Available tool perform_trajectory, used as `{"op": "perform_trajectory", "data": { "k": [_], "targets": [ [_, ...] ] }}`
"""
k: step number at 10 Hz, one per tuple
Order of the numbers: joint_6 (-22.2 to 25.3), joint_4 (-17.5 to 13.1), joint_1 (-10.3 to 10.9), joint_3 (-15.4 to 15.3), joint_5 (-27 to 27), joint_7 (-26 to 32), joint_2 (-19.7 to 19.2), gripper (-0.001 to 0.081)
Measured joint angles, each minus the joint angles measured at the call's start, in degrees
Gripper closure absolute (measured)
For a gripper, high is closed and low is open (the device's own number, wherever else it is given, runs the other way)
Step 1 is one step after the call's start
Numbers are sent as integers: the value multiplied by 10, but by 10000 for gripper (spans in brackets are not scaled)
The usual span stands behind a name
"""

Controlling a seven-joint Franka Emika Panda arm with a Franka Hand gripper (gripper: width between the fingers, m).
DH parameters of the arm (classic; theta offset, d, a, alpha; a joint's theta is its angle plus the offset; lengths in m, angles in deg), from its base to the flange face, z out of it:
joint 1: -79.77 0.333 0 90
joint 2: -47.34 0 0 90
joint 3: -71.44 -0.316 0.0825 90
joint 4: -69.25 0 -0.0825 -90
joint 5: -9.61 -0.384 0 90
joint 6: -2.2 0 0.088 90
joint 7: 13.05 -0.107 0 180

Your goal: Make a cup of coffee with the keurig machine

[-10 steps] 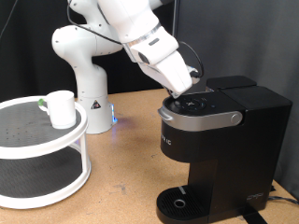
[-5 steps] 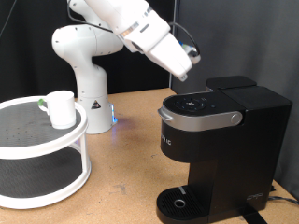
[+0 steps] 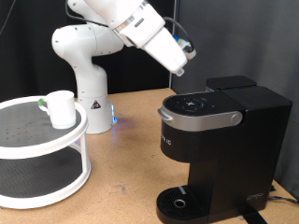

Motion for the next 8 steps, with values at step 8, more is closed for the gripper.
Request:
{"op": "perform_trajectory", "data": {
  "k": [8],
  "targets": [
    [-114, 92, -17, 3, -62, -89, 86, 806]
  ]
}}
